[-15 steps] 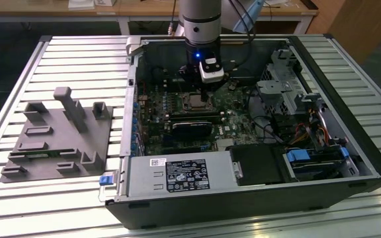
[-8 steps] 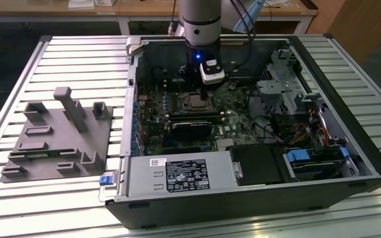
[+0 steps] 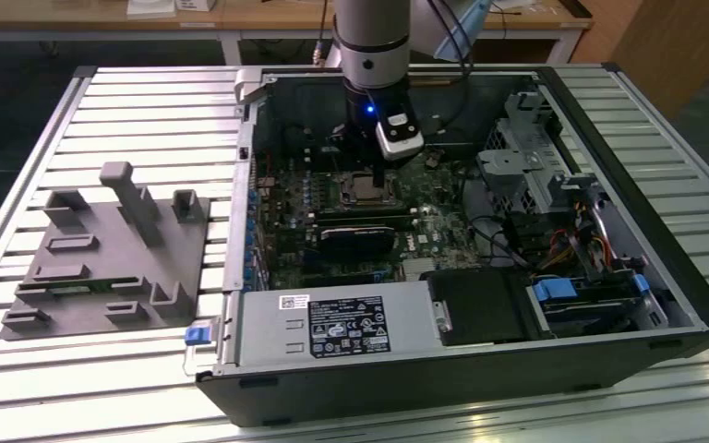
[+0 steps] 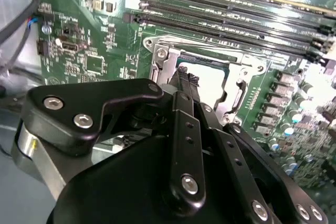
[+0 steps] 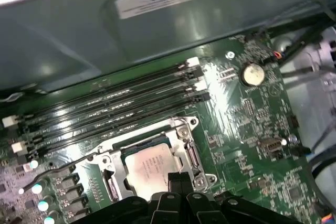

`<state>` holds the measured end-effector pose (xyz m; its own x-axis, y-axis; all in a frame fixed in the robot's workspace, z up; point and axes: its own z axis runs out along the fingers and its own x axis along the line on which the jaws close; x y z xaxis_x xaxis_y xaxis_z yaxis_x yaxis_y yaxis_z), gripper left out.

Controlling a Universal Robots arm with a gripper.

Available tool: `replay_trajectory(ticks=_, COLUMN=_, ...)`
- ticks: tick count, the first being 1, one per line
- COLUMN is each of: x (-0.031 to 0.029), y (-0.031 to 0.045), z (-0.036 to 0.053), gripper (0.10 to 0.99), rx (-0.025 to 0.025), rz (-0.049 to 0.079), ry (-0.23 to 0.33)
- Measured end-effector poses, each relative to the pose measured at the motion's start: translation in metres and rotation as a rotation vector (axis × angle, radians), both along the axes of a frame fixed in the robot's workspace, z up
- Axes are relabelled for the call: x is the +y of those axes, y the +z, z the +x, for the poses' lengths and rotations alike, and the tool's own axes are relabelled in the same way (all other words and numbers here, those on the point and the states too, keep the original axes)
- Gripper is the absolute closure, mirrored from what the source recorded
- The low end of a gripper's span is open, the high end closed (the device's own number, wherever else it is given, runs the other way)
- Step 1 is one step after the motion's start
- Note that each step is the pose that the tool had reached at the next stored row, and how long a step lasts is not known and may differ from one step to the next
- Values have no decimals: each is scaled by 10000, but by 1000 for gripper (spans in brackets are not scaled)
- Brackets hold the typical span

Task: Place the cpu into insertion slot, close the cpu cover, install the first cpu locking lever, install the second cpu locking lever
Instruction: 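Close the cpu cover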

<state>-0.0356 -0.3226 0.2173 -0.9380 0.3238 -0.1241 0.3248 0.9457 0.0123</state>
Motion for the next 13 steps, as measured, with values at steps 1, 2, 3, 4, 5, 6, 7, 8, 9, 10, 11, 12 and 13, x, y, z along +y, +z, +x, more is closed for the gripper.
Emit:
replay_trajectory(ticks=1, x=0, y=-5, z=-2, gripper=980, rx=0, rz=1, ry=150)
replay_trajectory(ticks=2, x=0, y=-11, z=-4, gripper=980, rx=1, rz=3, ry=295)
replay_trajectory(ticks=3, x=0, y=-16, z=-7, gripper=980, rx=1, rz=5, ry=443)
replay_trajectory(ticks=4, x=0, y=-21, z=-12, gripper=980, rx=1, rz=8, ry=569)
replay_trajectory(ticks=5, x=0, y=-24, z=-18, gripper=980, rx=0, rz=9, ry=674)
replay_trajectory(ticks=6, x=-1, y=-24, z=-20, gripper=980, rx=1, rz=7, ry=727)
replay_trajectory(ticks=7, x=-1, y=-24, z=-21, gripper=980, rx=1, rz=8, ry=732)
replay_trajectory(ticks=8, x=-1, y=-24, z=-21, gripper=980, rx=1, rz=8, ry=733)
replay_trajectory(ticks=9, x=-1, y=-24, z=-21, gripper=980, rx=1, rz=9, ry=734)
replay_trajectory(ticks=10, x=-1, y=-26, z=-21, gripper=980, rx=10, rz=12, ry=737)
replay_trajectory(ticks=11, x=-1, y=-29, z=-21, gripper=980, rx=68, rz=21, ry=751)
replay_trajectory(ticks=12, x=-2, y=-32, z=-21, gripper=980, rx=167, rz=27, ry=769)
replay_trajectory(ticks=13, x=-2, y=-34, z=-21, gripper=980, rx=290, rz=32, ry=788)
